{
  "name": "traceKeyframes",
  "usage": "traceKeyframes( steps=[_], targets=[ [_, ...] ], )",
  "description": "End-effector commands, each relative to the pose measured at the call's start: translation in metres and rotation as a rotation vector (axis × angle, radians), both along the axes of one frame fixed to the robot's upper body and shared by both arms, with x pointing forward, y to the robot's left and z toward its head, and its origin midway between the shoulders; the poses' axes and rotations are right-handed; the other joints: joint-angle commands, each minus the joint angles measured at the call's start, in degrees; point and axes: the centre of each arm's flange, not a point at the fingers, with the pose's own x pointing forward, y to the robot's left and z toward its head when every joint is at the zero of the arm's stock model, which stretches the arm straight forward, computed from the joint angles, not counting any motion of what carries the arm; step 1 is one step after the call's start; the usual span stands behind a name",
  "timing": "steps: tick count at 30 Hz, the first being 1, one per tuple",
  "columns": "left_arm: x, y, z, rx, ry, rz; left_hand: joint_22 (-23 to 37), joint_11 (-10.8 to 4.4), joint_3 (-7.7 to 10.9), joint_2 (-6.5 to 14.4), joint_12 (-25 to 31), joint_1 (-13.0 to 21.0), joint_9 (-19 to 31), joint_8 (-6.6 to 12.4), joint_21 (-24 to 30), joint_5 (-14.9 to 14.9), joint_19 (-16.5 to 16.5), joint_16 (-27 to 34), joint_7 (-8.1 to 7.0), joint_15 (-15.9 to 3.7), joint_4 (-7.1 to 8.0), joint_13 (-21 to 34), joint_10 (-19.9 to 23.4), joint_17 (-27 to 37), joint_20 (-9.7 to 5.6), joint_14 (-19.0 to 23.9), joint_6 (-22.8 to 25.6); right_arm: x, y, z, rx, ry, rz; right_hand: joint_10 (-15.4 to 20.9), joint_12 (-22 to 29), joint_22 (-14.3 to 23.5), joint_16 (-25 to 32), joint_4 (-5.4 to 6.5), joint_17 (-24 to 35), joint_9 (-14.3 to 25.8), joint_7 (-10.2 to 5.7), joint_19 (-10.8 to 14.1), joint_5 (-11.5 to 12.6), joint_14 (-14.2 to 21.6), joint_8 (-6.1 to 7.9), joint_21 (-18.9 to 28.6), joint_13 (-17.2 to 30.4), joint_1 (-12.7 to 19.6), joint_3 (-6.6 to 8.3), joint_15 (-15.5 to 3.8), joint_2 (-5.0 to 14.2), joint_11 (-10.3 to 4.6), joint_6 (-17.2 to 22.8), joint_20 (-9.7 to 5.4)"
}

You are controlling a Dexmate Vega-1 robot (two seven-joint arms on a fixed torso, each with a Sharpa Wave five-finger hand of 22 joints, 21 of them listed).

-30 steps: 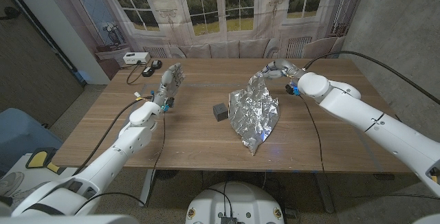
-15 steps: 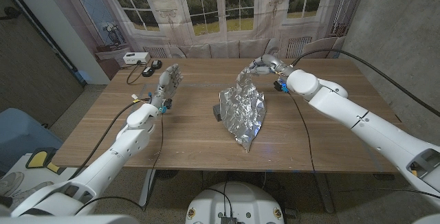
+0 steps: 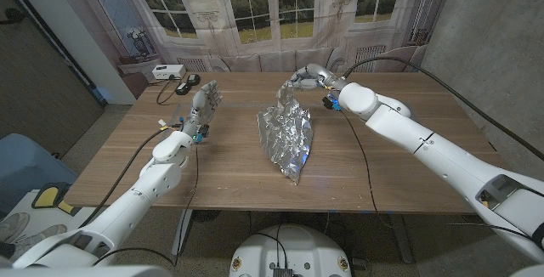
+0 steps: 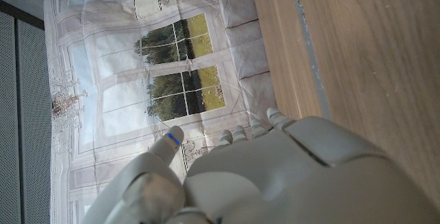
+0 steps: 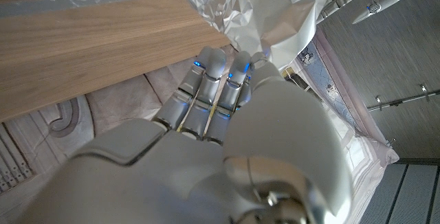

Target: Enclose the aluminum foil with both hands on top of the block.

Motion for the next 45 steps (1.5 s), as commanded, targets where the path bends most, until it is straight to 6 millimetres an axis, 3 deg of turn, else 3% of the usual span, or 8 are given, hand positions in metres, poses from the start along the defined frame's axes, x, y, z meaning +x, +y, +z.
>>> traceKeyframes(
  steps=[1, 20, 26, 31, 45],
  targets=[
    [-0.005, 0.009, -0.006, -0.011, 0.0, 0.007, 0.15, 0.14, 0.48, 4.59, -0.13, 0.2, 0.28, -0.31, -0.22, 0.31, 0.14, -0.07, 0.26, 0.17, 0.16, 0.24, -5.49, 0.17, 0.12, -6.67, -3.2, 0.006, 0.032, 0.009, -0.023, -0.036, 0.049, 0.75, 0.13, 0.16, -0.23, -0.1, 0.0, 7.32, 0.03, -0.13, 0.4, 0.61, 8.36, 0.61, -0.32, 1.81, -0.29, -7.35, 1.8, 0.22, 0.89, 0.24],
    [-0.005, 0.017, -0.007, -0.014, 0.005, 0.018, 0.15, 0.16, 0.49, 4.55, -0.17, 0.17, 0.28, -0.29, -0.25, 0.29, 0.18, -0.08, 0.28, 0.15, 0.15, 0.24, -5.49, 0.17, 0.11, -6.64, -3.15, 0.011, 0.062, 0.015, -0.098, -0.11, 0.032, 1.43, 0.32, -0.01, -0.43, -0.35, -0.48, 6.5, 0.32, -0.25, 0.81, 1.33, 8.57, 2.15, -1.04, 2.32, -0.68, -7.18, 1.72, 0.55, 1.39, 0.7],
    [-0.003, 0.019, -0.005, -0.014, 0.004, 0.018, 0.15, 0.17, 0.49, 4.53, -0.14, 0.15, 0.28, -0.31, -0.26, 0.28, 0.21, -0.1, 0.31, 0.13, 0.15, 0.24, -5.41, 0.17, 0.08, -6.67, -3.18, 0.005, 0.074, 0.006, -0.118, -0.174, 0.014, 4.53, 0.15, -0.25, -0.96, -1.5, -1.82, 5.31, 1.74, 1.86, 1.48, 4.21, 8.77, 3.9, -3.3, 3.5, -0.57, -5.69, 0.64, 1.77, 3.13, 2.7],
    [0.001, 0.02, -0.004, -0.016, 0.007, 0.017, 0.15, 0.13, 0.49, 4.51, -0.15, 0.15, 0.28, -0.31, -0.27, 0.28, 0.2, -0.1, 0.29, 0.12, 0.15, 0.24, -5.42, 0.17, 0.04, -6.68, -3.18, 0.001, 0.088, -0.004, -0.179, -0.212, -0.009, 5.68, 0.35, -0.47, -1.9, -1.92, -2.21, 4.41, 2.22, 2.35, 2.01, 5.66, 8.54, 4.65, -3.58, 3.58, -0.51, -5.11, -0.28, 2.27, 3.85, 3.5],
    [0.011, 0.022, -0.002, -0.02, 0.013, 0.014, 0.15, 0.1, 0.47, 4.43, -0.17, 0.13, 0.28, -0.32, -0.3, 0.26, 0.2, -0.12, 0.25, 0.12, 0.12, 0.24, -5.43, 0.16, 0.04, -6.7, -3.2, 0.005, 0.12, -0.023, -0.321, -0.278, -0.026, 5.86, -0.03, -0.86, -3.01, -2.2, -1.02, 2.85, 1.81, 2.14, 2.79, 6.17, 7.87, 5.52, -3.97, 3.65, -0.04, -5.51, -0.68, 2.18, 4.55, 3.7]
  ],
)
